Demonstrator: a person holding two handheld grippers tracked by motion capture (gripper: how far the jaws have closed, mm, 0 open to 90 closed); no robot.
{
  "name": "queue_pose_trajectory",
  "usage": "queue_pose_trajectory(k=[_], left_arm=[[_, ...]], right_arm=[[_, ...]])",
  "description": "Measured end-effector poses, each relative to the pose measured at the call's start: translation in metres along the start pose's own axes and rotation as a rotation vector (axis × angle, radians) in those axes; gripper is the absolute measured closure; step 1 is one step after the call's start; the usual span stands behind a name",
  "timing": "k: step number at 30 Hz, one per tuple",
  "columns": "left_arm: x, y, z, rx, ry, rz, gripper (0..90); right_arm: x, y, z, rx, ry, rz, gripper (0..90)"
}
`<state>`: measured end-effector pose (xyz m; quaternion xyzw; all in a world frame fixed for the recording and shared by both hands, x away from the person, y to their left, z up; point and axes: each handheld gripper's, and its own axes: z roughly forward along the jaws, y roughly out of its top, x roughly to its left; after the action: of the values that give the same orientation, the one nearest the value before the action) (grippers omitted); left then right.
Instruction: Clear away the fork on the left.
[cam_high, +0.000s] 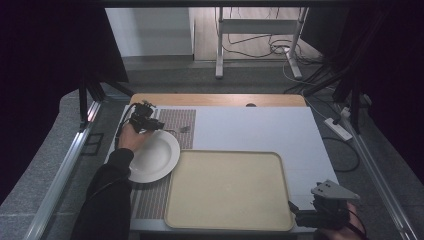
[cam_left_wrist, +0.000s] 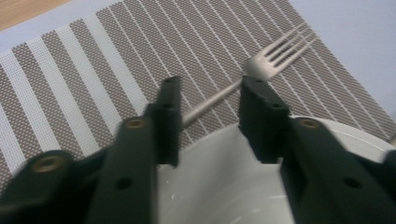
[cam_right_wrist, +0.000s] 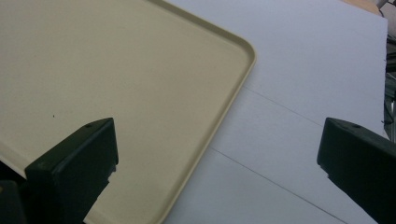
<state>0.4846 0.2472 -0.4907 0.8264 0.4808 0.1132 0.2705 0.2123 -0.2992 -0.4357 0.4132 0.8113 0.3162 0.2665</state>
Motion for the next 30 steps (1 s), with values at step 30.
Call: queue_pose_trajectory(k=[30], left_arm=[[0.048, -0.002, 0.024, 0.229, 0.036, -0.001, 88.6]], right_arm=[[0.0, 0.0, 0.0, 0.001, 0.006, -0.006, 0.0]])
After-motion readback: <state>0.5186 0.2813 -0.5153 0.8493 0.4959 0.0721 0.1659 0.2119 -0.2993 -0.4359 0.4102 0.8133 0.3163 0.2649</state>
